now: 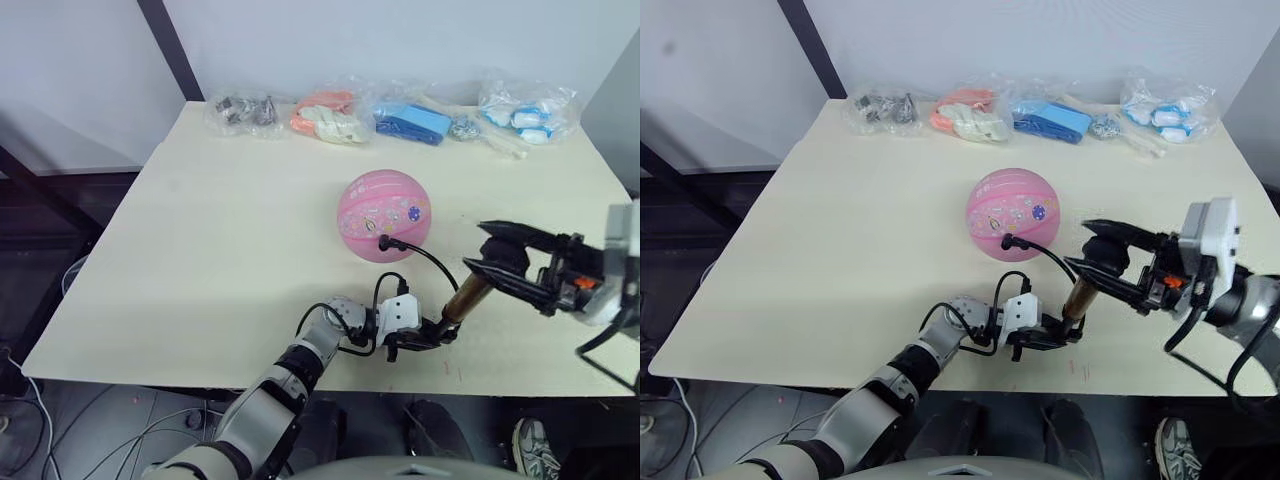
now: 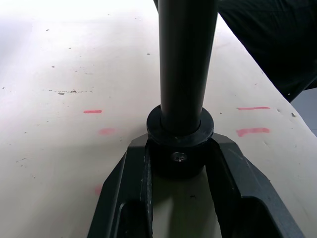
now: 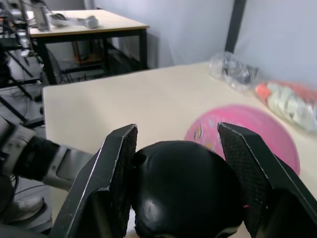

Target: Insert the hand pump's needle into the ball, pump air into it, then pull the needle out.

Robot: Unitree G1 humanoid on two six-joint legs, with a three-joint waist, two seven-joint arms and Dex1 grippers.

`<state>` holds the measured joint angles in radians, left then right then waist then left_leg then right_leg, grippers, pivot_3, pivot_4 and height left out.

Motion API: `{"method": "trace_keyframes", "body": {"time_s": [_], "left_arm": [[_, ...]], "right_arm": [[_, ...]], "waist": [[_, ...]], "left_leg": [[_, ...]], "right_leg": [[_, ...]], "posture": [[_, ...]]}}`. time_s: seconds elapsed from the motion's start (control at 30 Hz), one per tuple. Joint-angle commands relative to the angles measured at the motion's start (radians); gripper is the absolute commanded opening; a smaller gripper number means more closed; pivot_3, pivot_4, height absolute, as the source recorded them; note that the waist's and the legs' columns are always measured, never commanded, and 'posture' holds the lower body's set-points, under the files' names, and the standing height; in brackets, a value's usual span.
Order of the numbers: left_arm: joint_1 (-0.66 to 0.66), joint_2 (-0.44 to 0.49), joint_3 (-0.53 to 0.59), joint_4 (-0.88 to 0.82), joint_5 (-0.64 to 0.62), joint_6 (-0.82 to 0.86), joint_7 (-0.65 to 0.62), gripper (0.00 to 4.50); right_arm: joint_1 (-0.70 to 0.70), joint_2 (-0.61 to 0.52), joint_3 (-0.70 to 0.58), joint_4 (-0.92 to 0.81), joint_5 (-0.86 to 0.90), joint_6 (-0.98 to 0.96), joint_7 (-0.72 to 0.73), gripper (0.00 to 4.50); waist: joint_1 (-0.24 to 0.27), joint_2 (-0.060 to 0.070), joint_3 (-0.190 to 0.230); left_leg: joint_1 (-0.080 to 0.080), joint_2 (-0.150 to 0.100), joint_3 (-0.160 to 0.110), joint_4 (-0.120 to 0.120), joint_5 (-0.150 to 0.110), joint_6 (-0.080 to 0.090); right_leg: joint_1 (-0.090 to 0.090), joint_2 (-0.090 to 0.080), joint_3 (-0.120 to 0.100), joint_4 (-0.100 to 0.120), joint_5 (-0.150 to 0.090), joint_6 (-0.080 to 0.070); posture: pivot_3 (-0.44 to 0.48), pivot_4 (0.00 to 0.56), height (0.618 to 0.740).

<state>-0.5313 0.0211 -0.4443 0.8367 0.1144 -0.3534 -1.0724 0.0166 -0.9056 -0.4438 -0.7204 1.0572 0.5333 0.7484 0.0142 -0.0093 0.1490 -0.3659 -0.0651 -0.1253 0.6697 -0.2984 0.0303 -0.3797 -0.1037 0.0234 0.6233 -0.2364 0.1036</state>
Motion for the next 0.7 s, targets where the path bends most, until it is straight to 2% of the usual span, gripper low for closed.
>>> {"method": "trace_keyframes", "body": {"time_s": [0.03,0.23,0.4,0.5,0.6,0.7], "left_arm": [[0.033,0.025,-0.019,0.062,0.033,0.027,0.001,1.03],[0.036,0.026,-0.02,0.06,0.033,0.028,0.001,1.03],[0.036,0.027,-0.019,0.059,0.032,0.029,0.0,1.03],[0.036,0.027,-0.018,0.059,0.032,0.03,0.0,1.03],[0.035,0.028,-0.018,0.057,0.032,0.03,-0.001,1.03],[0.035,0.028,-0.018,0.054,0.031,0.033,-0.002,1.03]], "right_arm": [[-0.04,-0.046,-0.114,0.001,0.08,0.015,0.001,2.16],[-0.079,-0.117,-0.201,0.042,0.163,0.067,0.012,2.16],[-0.108,-0.142,-0.218,0.049,0.204,0.094,-0.002,2.16],[-0.096,-0.126,-0.201,0.037,0.191,0.096,-0.006,2.16],[0.011,-0.036,-0.118,-0.01,0.073,0.06,0.002,2.16],[0.061,0.024,-0.059,-0.028,0.003,0.028,-0.002,2.16]], "waist": [[0.0,0.0,0.0],[0.0,-0.001,0.001],[0.0,-0.001,0.001],[0.0,-0.001,0.001],[0.001,-0.004,0.0],[-0.003,-0.002,-0.001]], "left_leg": [[0.0,0.0,0.0,0.0,0.0,0.0],[0.0,0.0,0.001,0.0,0.0,0.0],[-0.001,0.0,0.001,0.0,0.0,0.0],[-0.001,0.0,0.001,0.0,0.0,0.0],[-0.001,0.0,0.0,0.0,0.0,0.0],[0.0,0.0,0.0,0.0,0.0,0.0]], "right_leg": [[0.0,0.0,0.0,0.0,0.0,0.0],[0.0,-0.001,0.001,0.0,0.0,0.0],[0.0,-0.001,0.001,0.0,0.0,0.0],[0.0,-0.001,0.0,0.0,0.0,0.0],[0.0,-0.001,0.0,0.0,0.0,0.0],[0.0,-0.001,0.0,0.0,0.0,0.0]], "posture": [[0.0,0.15,0.74],[0.0,0.15,0.74],[0.0,0.15,0.74],[0.0,0.15,0.74],[0.0,0.15,0.74],[0.0,0.15,0.74]]}}
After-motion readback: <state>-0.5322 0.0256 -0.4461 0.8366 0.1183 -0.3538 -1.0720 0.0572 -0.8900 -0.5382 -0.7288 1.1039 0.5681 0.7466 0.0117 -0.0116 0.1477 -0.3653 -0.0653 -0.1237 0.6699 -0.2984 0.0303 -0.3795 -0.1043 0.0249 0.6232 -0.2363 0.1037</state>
